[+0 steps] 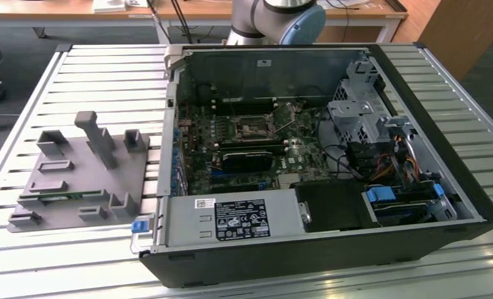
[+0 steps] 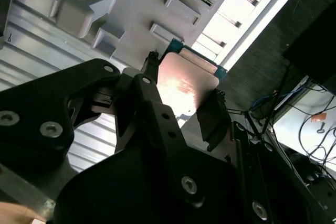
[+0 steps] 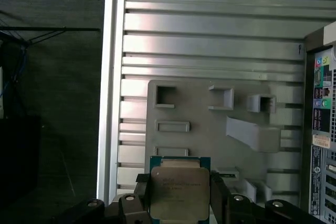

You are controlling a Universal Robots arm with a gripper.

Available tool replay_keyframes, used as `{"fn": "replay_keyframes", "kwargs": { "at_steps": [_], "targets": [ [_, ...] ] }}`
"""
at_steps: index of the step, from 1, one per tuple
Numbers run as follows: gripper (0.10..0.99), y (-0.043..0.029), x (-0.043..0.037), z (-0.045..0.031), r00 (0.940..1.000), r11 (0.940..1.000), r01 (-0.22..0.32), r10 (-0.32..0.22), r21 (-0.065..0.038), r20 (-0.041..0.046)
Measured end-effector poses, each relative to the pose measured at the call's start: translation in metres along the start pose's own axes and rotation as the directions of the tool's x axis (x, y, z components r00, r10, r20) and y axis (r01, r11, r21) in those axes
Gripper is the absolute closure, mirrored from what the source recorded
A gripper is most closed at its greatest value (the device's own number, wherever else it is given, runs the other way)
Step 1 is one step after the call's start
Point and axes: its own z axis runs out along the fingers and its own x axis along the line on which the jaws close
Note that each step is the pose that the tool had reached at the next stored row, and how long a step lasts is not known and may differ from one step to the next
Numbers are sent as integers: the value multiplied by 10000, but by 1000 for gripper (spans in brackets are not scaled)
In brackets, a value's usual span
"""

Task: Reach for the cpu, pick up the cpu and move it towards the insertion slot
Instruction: 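Pick up the cpu and move it towards the insertion slot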

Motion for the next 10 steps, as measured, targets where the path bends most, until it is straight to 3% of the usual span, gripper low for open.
{"fn": "replay_keyframes", "kwargs": {
  "at_steps": [10],
  "targets": [
    [541, -5, -181, 0, 10000, 10000, 0, 0, 1, -1]
  ]
}}
